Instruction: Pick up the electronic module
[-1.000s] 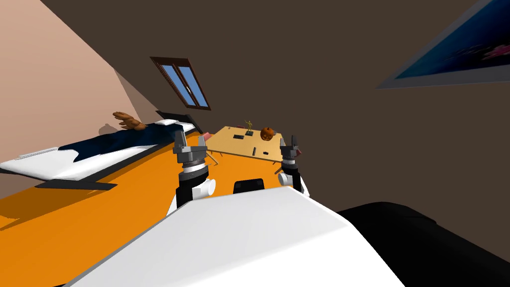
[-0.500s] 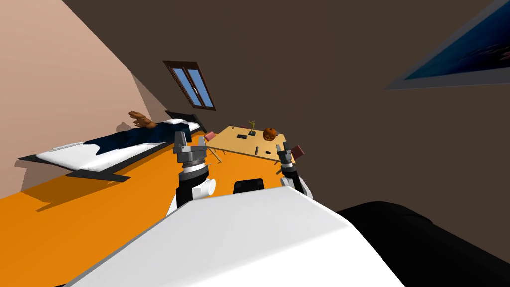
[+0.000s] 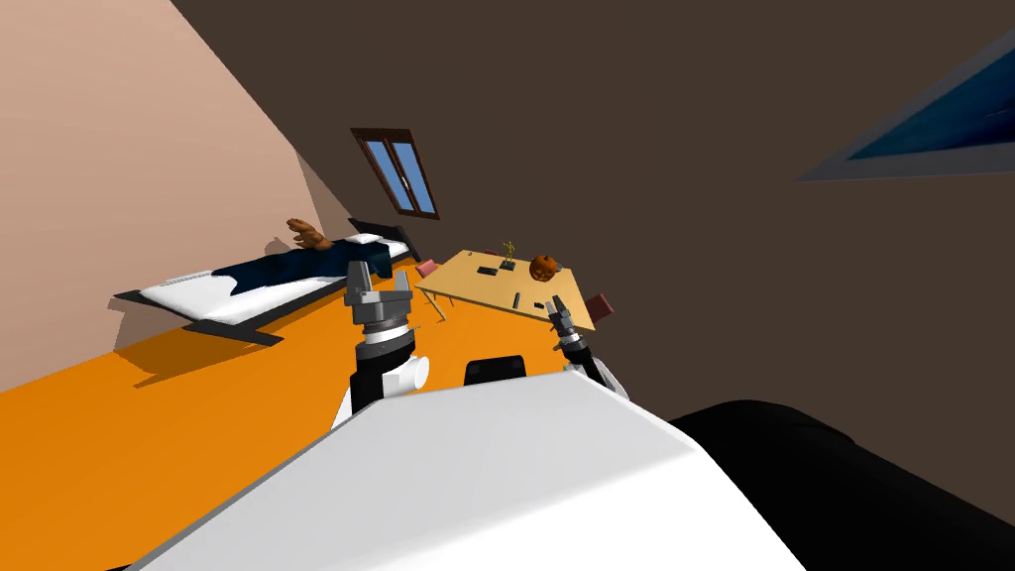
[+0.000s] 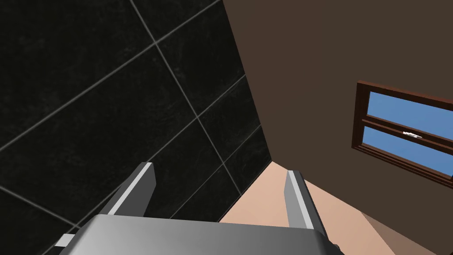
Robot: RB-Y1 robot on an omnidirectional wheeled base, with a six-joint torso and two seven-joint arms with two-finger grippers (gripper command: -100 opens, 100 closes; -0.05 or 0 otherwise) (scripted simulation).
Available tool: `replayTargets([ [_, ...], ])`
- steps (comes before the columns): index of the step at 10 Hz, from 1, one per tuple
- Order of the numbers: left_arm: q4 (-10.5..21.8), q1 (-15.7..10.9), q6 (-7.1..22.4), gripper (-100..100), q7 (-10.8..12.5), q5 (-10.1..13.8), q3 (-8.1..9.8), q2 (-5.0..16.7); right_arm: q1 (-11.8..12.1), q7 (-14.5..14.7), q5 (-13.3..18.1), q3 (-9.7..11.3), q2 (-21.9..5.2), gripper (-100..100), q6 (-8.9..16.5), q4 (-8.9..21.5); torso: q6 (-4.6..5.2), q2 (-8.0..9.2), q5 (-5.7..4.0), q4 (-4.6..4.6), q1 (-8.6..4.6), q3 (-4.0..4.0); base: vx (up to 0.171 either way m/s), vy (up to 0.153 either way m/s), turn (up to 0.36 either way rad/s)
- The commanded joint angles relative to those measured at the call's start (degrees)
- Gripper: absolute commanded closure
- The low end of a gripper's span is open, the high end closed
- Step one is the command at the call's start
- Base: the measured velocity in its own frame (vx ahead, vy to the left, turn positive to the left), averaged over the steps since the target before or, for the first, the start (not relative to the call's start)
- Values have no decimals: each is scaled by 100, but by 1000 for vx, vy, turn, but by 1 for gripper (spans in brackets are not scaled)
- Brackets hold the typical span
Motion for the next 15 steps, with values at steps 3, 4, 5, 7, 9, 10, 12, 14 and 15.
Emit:
replayTargets([
  [3, 0, 1, 0, 0, 0, 0, 0, 0, 160, 132, 216, 197, -508, -100, -36, 553, 2, -6, 0, -1, -1, -3, 20, 11, 161],
  [4, 0, 0, 0, 0, 0, 0, 0, 0, 160, 132, 216, 197, -508, -100, -36, 713, 0, -7, 0, -2, -2, -4, 21, 4, 79],
  [5, 0, 1, 0, 0, 0, 0, 0, 0, 211, 209, 329, 299, -683, -100, -50, 882, 3, -7, 0, -1, -3, -4, 32, 8, 199],
  [7, 0, 1, 0, 0, 0, 0, 1, 0, 249, 294, 453, 406, -848, -100, -62, 1160, 3, -9, 0, -2, -2, -5, 31, 9, 141],
  [9, 0, 1, 0, 0, 0, 0, 1, 0, 249, 294, 453, 406, -848, -100, -62, 1346, 3, -11, 0, -2, -1, -7, 24, 2, 42],
  [10, 0, 1, 0, 0, 0, 0, 1, 0, 274, 386, 584, 518, -1001, -100, -71, 1557, 4, -6, 0, -1, -2, -4, 29, 14, 254],
  [12, 0, 1, 0, 0, 0, 0, 1, 0, 274, 386, 584, 518, -1001, -100, -71, 1682, 4, -11, 0, -2, 0, -7, 25, 3, 29],
  [14, 0, 0, 0, 0, 0, 0, 0, 0, 288, 483, 722, 631, -1144, -100, -77, 2030, -1, -10, 0, -2, 0, -6, 34, 5, 183],
  [15, 0, 1, 0, 0, 0, 0, 1, 0, 293, 586, 865, 747, -1279, -100, -78, 2178, 4, -11, 0, -2, -2, -7, 55, 1, 196],
])
